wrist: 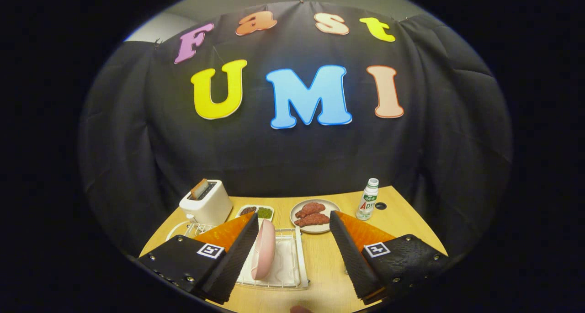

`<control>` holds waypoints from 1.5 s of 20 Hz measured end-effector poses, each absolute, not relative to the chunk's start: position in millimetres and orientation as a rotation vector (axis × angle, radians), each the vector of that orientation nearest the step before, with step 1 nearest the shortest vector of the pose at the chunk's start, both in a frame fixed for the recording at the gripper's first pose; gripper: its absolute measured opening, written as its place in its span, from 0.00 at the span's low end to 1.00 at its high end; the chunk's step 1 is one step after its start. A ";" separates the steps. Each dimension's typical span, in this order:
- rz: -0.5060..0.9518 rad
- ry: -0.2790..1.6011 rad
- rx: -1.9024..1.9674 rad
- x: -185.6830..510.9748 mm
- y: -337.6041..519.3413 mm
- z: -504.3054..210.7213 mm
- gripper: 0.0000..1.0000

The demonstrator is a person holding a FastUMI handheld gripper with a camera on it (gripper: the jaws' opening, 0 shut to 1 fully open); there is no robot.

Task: Take the plate from the dish rack, then take the spoon from the basket and place it into the plate.

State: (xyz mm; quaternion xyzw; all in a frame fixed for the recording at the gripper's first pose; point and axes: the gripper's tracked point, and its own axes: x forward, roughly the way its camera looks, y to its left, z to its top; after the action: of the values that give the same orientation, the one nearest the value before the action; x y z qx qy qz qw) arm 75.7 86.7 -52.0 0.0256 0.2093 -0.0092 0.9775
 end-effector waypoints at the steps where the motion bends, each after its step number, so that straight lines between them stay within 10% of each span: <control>1: -0.027 0.445 0.052 79.1 91.7 -59.9 0.96; 18: -0.259 0.722 -0.164 124.4 120.8 -178.2 0.86; 24: -0.330 0.765 -0.245 121.3 130.5 -188.7 0.27; 30: -0.343 0.759 -0.343 118.9 145.9 -177.3 0.09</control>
State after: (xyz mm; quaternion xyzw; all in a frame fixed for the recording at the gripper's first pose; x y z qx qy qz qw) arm 118.9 145.9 -177.3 -0.1659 0.3668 -0.1658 0.9003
